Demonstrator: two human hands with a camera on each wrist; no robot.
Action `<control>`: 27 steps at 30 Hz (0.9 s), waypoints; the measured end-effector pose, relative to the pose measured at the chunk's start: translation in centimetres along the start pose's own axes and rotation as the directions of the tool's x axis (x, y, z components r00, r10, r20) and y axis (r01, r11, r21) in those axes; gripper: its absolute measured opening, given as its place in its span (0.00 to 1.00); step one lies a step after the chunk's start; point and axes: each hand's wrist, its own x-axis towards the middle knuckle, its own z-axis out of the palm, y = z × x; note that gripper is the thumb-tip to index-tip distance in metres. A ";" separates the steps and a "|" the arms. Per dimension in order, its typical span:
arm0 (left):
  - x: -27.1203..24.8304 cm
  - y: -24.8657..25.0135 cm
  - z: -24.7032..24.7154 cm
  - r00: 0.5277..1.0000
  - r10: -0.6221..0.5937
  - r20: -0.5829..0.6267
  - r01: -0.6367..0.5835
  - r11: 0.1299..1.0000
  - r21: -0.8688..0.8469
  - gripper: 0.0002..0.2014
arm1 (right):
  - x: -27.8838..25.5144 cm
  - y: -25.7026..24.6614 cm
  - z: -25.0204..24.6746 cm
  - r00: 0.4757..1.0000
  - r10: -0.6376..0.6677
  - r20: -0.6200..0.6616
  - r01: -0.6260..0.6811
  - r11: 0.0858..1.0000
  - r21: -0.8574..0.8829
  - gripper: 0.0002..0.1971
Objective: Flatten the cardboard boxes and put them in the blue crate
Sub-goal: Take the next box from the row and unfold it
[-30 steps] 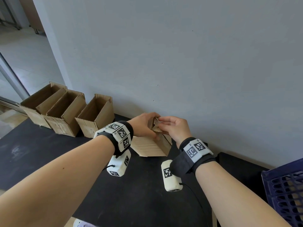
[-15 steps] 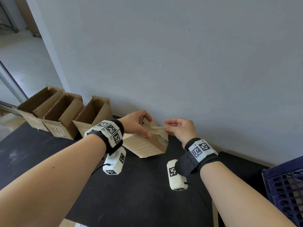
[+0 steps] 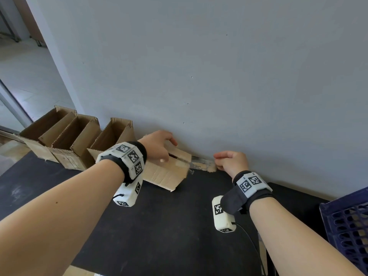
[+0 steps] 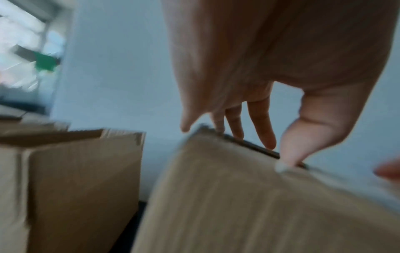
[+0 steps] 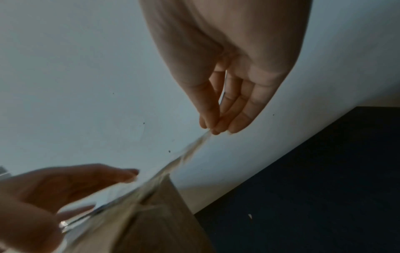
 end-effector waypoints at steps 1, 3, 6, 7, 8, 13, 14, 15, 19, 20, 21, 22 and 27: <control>0.0 0.5 0.4 0.999 0.033 0.042 -0.041 0.983 0.179 0.30 | -0.1 0.0 0.2 1.000 -0.004 0.001 0.004 1.000 -0.012 0.15; 0.1 1.2 2.2 0.987 0.041 0.157 -0.097 0.925 0.367 0.39 | -0.1 0.0 0.6 1.000 -0.007 0.004 0.007 1.000 -0.024 0.15; 0.2 1.2 4.4 0.982 0.048 0.182 -0.121 0.901 0.416 0.50 | -0.5 -0.4 0.7 0.999 -0.024 0.041 0.025 1.000 -0.003 0.15; 0.3 1.1 4.5 0.984 0.067 0.166 -0.128 0.909 0.397 0.52 | -0.7 -0.7 0.8 0.997 -0.033 0.066 0.033 0.999 0.004 0.14; 0.3 1.1 4.2 0.986 0.076 0.151 -0.125 0.928 0.351 0.53 | -1.0 -1.1 0.9 0.995 -0.038 0.096 0.038 0.999 0.004 0.12; 0.3 0.7 3.2 0.996 0.066 0.059 -0.073 0.989 0.130 0.53 | -3.3 -3.7 2.6 0.929 0.050 0.365 -0.020 0.996 -0.086 0.15; 0.3 0.6 3.3 0.997 0.066 0.042 -0.070 0.990 0.124 0.54 | -3.6 -4.0 3.2 0.904 0.063 0.424 -0.014 0.993 -0.117 0.18; 0.2 0.5 3.3 0.997 0.070 0.028 -0.073 0.991 0.116 0.54 | -3.8 -4.2 3.8 0.878 0.073 0.473 -0.014 0.992 -0.128 0.20; 0.1 -0.1 3.0 0.996 0.087 -0.010 -0.086 0.994 0.070 0.55 | -3.7 -4.3 4.4 0.848 0.086 0.523 -0.059 0.996 -0.067 0.19; 0.0 -0.4 2.9 0.997 0.076 -0.012 -0.075 0.995 0.064 0.55 | -3.7 -4.4 4.2 0.859 0.087 0.505 -0.064 0.996 -0.063 0.19; 0.0 -0.6 2.9 0.998 0.065 -0.011 -0.064 0.996 0.065 0.54 | -3.6 -4.7 4.1 0.874 0.087 0.479 -0.058 0.996 -0.075 0.21; -0.1 -0.7 3.0 0.998 0.055 -0.012 -0.054 0.996 0.073 0.53 | -3.6 -5.1 4.0 0.888 0.078 0.453 -0.035 0.994 -0.102 0.23; 0.3 -0.7 3.4 0.998 0.056 -0.021 -0.054 0.993 0.105 0.49 | -4.0 -6.7 5.0 0.854 -0.017 0.520 0.176 0.950 -0.258 0.18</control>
